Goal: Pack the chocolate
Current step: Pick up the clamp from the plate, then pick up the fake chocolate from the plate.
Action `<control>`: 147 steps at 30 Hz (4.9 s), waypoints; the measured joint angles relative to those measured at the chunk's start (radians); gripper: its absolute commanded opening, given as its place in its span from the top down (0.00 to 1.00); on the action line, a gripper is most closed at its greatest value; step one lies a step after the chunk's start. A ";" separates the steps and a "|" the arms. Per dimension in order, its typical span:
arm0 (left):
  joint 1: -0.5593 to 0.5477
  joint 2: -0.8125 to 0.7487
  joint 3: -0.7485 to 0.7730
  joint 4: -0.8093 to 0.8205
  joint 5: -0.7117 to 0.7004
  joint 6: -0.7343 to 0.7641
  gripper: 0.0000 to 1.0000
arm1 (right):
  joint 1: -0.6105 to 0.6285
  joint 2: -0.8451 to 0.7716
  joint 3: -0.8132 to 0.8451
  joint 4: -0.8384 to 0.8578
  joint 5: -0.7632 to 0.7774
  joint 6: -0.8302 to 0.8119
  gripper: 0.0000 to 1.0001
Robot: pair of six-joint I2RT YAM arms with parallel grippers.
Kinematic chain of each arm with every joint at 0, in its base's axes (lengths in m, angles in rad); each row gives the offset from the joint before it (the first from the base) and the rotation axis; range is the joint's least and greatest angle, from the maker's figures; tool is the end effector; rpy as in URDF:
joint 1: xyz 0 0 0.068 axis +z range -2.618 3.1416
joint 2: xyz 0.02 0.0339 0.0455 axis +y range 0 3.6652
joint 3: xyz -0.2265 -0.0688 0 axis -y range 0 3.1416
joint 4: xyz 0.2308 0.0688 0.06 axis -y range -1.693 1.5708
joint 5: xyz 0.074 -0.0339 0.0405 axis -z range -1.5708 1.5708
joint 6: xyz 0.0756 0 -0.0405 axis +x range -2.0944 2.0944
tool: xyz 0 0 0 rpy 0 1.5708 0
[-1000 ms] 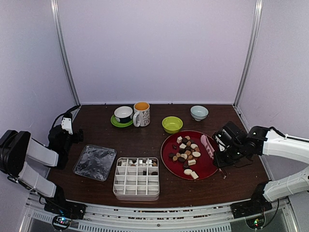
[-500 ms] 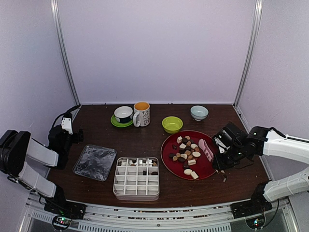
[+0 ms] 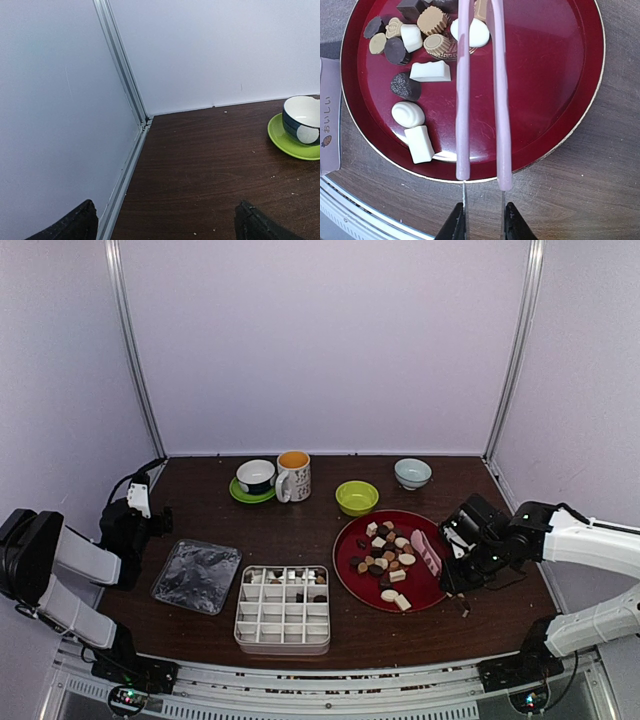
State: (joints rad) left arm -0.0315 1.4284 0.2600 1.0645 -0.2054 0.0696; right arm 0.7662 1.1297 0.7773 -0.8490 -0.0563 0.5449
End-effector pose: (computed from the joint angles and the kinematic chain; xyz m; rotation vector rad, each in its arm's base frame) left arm 0.2810 0.0066 0.1335 -0.0705 1.6749 0.2007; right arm 0.1517 0.1519 0.1556 -0.3304 2.8380 0.3892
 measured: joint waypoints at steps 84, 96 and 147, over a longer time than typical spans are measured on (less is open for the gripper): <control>0.000 0.000 0.000 0.000 0.000 0.000 0.02 | 0.053 -0.005 0.058 -0.248 -0.105 -0.050 0.72; 0.000 0.000 0.000 0.000 0.000 0.000 0.02 | 0.075 0.073 0.131 -0.316 -0.104 -0.098 0.70; 0.000 0.000 0.000 0.000 0.000 0.000 0.02 | 0.077 0.217 0.273 -0.232 -0.124 -0.172 0.83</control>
State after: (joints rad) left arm -0.0315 1.4284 0.2600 1.0645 -0.2054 0.0696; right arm 0.8433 1.3468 1.0504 -1.0813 -0.1802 0.3733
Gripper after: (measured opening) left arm 0.978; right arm 0.181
